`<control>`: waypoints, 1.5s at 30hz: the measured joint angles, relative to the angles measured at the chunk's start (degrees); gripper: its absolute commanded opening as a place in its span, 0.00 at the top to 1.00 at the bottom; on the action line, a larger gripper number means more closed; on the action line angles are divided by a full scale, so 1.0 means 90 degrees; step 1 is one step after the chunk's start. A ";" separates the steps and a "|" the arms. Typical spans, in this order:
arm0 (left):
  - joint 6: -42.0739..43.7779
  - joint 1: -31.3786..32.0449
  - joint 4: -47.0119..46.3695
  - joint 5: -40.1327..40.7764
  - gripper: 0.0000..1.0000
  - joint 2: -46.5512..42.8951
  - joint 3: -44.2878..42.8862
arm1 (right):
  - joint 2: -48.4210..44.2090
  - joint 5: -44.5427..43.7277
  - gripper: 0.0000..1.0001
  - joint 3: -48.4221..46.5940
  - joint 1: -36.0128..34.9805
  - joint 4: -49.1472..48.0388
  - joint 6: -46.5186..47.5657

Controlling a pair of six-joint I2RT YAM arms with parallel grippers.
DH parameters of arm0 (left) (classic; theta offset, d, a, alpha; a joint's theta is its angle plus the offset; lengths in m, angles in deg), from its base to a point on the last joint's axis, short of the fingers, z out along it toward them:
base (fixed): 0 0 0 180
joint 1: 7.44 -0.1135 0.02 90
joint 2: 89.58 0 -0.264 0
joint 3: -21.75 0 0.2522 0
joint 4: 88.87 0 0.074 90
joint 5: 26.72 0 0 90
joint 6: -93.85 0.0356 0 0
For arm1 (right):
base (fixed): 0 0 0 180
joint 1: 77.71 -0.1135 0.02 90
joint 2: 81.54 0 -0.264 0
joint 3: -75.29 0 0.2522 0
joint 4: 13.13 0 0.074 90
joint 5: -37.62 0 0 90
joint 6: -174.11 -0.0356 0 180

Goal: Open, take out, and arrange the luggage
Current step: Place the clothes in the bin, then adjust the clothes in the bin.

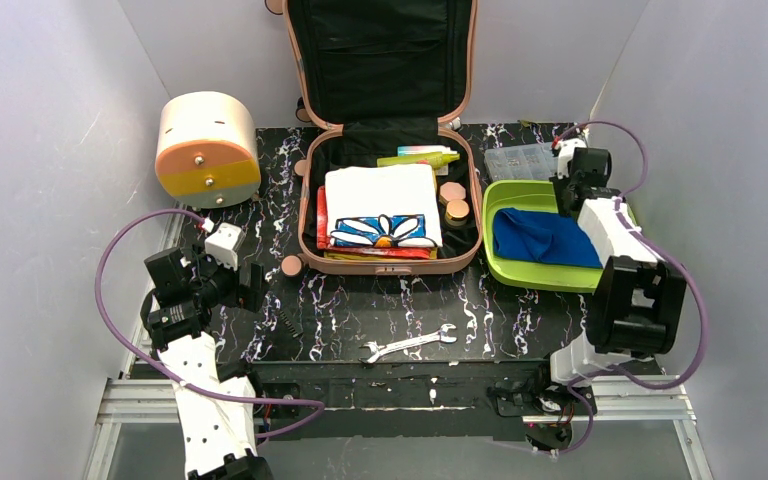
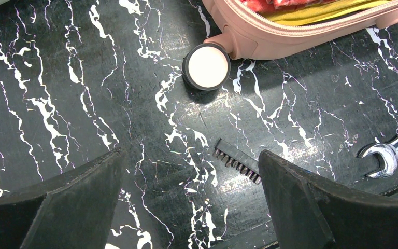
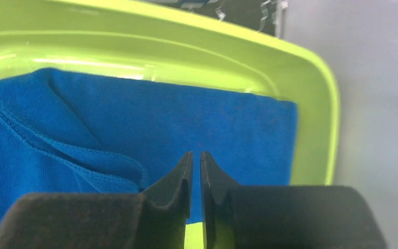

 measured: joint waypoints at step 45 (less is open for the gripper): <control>0.0056 -0.0078 0.0046 -0.0134 0.02 0.0073 0.0000 | 0.0027 0.2769 0.41 -0.0083 -0.0967 0.1625 0.1144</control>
